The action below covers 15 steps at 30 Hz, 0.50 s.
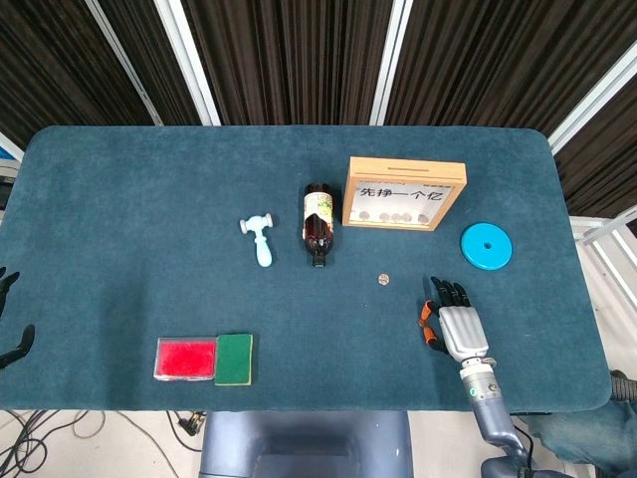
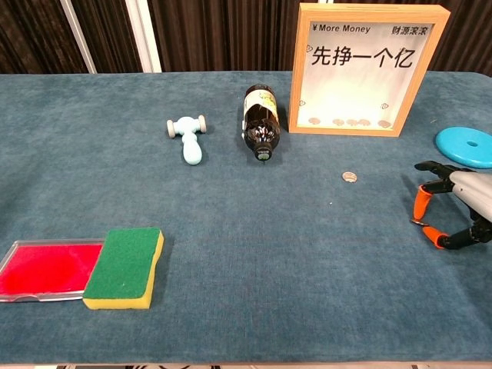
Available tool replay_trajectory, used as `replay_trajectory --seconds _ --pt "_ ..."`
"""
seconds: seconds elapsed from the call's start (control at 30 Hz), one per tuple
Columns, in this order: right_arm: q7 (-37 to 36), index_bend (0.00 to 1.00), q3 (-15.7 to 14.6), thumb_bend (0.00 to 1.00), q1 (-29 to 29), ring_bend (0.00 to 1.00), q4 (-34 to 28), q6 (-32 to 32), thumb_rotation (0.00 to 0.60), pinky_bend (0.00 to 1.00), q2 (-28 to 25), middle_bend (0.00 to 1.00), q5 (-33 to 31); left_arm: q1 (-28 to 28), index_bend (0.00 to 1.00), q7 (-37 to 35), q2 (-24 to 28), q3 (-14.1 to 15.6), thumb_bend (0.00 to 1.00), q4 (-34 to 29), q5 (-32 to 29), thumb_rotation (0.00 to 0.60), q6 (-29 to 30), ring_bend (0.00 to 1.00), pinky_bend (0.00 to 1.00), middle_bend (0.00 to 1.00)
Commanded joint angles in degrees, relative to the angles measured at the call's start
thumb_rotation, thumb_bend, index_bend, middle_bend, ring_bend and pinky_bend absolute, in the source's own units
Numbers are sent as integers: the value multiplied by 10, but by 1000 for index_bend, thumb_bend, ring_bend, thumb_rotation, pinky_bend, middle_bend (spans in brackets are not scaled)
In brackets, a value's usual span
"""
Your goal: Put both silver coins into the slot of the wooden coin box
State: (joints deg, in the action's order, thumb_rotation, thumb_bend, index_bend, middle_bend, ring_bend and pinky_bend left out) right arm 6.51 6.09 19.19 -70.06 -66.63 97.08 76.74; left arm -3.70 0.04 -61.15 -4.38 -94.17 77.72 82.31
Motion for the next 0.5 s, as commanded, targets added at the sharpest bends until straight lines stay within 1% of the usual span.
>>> replay_trajectory --seconds 0.03,0.2,0.5 --pt "-1 527 0 468 0 0 0 -1 600 0 0 45 0 0 109 0 0 0 396 0 0 600 0 0 0 0" --pt "-12 569 3 468 3 0 2 -6 600 0 2 44 6 0 115 0 0 0 396 -1 -1 600 -1 0 0 0" --pt "-19 586 9 469 7 0 5 -12 600 0 9 44 8 0 119 -1 1 0 396 -1 -1 600 -1 0 0 0"
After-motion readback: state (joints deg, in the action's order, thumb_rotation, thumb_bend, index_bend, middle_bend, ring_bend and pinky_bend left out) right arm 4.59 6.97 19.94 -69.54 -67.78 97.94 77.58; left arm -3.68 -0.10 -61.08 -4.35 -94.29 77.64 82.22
